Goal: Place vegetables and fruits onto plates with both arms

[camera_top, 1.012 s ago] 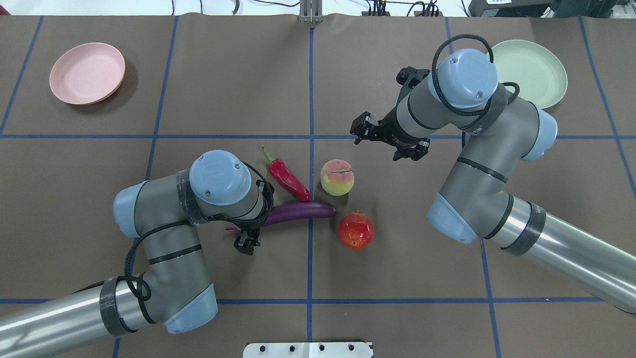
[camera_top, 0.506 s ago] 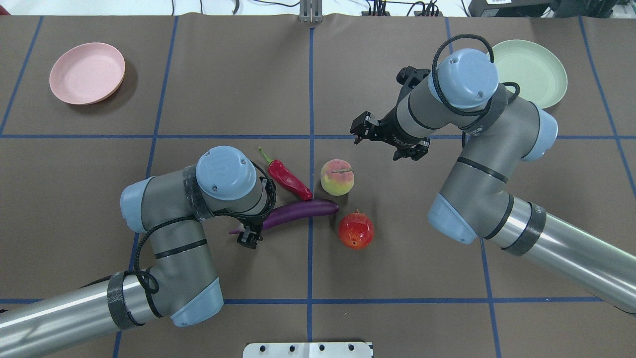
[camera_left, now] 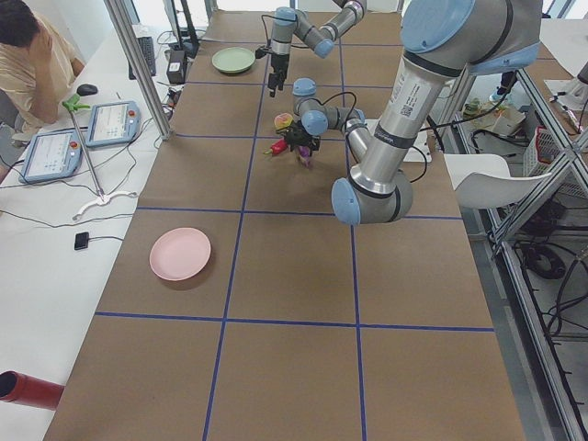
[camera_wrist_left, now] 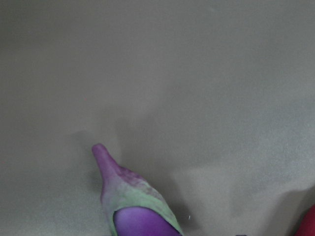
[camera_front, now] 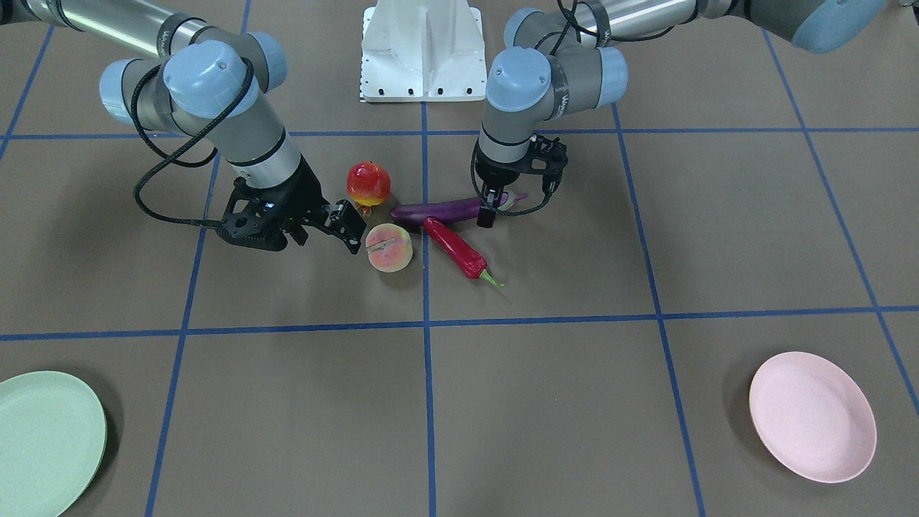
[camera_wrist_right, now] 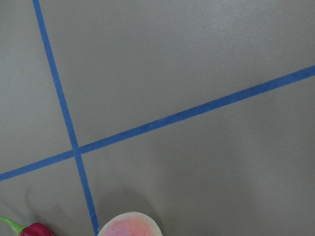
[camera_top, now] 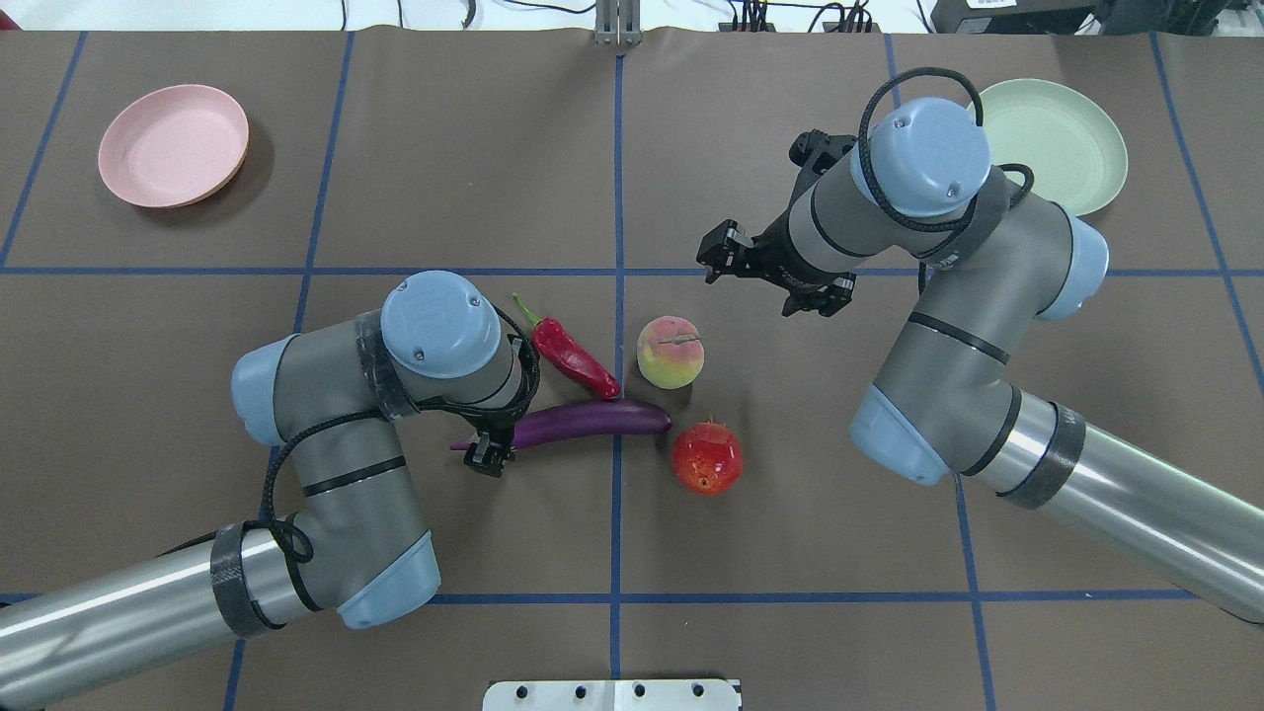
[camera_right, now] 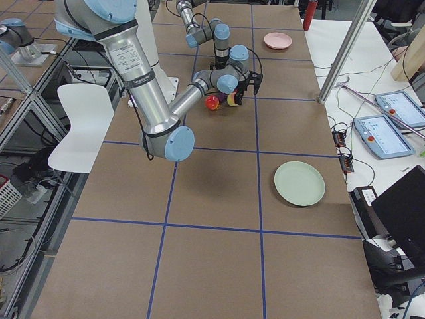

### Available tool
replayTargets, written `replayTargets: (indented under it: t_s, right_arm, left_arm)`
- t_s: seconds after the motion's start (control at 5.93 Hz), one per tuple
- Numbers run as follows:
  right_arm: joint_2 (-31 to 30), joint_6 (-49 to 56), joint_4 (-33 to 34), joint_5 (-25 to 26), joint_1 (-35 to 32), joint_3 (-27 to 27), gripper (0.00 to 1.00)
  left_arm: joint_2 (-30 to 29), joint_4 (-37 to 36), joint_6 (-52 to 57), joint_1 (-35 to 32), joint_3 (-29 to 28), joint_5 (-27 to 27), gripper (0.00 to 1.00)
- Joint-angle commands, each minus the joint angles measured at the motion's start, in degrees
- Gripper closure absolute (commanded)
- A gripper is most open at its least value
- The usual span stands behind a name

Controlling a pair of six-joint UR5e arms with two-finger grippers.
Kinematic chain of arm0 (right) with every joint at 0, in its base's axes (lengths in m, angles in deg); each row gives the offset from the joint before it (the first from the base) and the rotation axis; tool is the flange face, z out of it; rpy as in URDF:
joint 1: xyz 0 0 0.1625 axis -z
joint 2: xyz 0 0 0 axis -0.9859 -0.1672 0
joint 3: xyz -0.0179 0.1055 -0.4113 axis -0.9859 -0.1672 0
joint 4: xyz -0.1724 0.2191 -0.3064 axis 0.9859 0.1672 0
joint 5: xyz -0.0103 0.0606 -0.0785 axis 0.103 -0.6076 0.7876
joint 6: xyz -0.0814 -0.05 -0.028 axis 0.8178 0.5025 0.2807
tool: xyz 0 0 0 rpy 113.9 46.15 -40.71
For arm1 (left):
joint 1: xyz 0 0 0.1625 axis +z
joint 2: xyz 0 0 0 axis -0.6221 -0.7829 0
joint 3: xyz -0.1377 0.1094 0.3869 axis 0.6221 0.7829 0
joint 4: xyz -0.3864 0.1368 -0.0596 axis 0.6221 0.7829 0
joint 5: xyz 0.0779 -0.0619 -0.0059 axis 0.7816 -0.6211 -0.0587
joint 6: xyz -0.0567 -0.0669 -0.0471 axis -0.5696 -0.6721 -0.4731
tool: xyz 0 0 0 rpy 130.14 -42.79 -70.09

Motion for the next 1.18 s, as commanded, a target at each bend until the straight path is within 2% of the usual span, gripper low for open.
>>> replayTargets:
  t_s: [0.0, 0.17, 0.34, 0.51, 0.67, 0.84, 1.01]
  right_arm:
    - [0.0, 0.0, 0.0, 0.1, 0.1, 0.0, 0.0]
    - [0.0, 0.0, 0.0, 0.5, 0.1, 0.1, 0.0]
    - [0.0, 0.0, -0.1, 1.2, 0.9, 0.0, 0.0]
    - [0.0, 0.0, -0.1, 1.9, 1.4, -0.1, 0.0]
    - [0.1, 0.0, 0.0, 2.1, 2.3, -0.3, 0.0]
    - [0.2, -1.0, -0.1, 2.6, 3.4, -0.4, 0.0]
    - [0.6, -3.9, -0.2, 3.1, 5.5, -0.7, 0.0]
  left_arm:
    - [-0.3, 0.3, -0.3, 0.2, -1.3, -0.1, 0.14]
    - [-0.3, 0.3, -0.2, 0.2, -1.9, -0.1, 0.21]
    - [-0.6, 0.1, -0.1, 0.0, -1.4, -0.1, 0.84]
    - [-0.4, 0.1, 0.3, -0.2, -0.4, -0.5, 1.0]
    - [0.0, -0.2, 2.8, -1.5, 4.0, -0.7, 1.0]
    - [0.9, -0.3, 3.8, -2.3, 5.8, -1.2, 1.0]
    - [0.9, -2.8, 7.1, -6.0, 7.2, -4.6, 1.0]
